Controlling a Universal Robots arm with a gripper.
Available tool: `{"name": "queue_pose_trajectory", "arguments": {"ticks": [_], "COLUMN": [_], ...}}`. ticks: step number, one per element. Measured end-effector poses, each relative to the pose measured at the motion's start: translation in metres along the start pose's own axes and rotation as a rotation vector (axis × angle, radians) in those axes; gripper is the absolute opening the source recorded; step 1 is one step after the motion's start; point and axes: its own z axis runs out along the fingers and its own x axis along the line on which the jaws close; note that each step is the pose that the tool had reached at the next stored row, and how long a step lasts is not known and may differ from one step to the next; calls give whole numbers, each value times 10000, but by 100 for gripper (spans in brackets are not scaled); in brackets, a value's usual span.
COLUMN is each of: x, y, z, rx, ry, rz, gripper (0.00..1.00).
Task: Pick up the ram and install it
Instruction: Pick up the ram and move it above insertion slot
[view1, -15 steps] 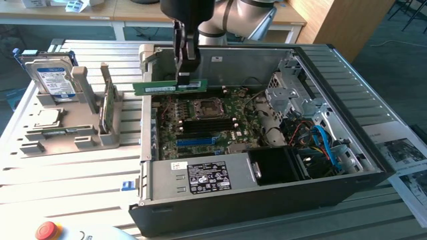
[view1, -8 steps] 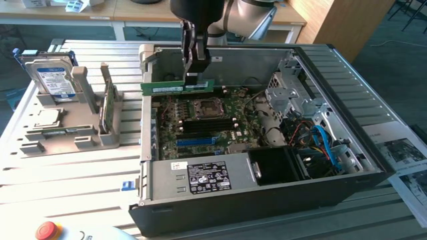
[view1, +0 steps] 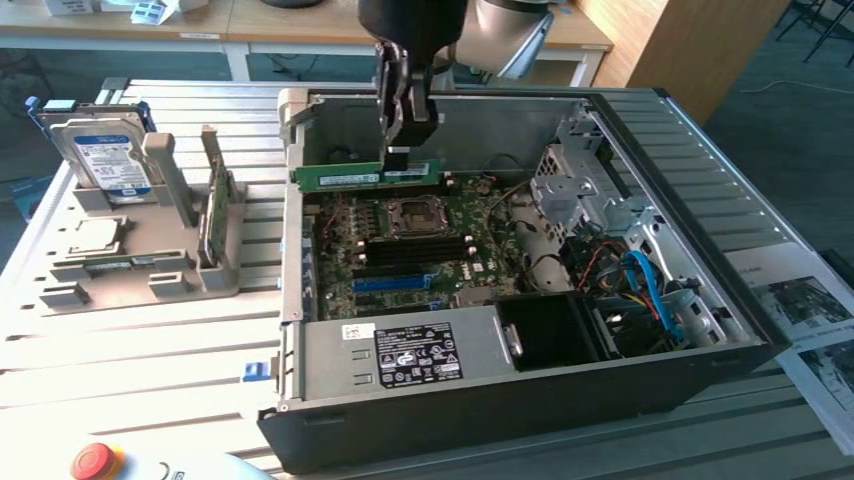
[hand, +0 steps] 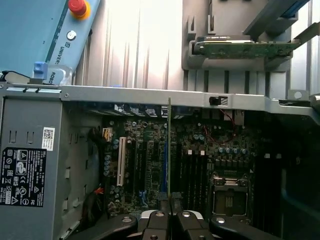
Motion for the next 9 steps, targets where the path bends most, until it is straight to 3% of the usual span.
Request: {"name": "queue_pose_trajectory", "arguments": {"ticks": [3,9], "x": [27,39], "y": [-206,-311], "z": [-9,-14], "rx": [-1,0], "ry": [1,1], "rz": [1,0], "gripper": [12,12]}}
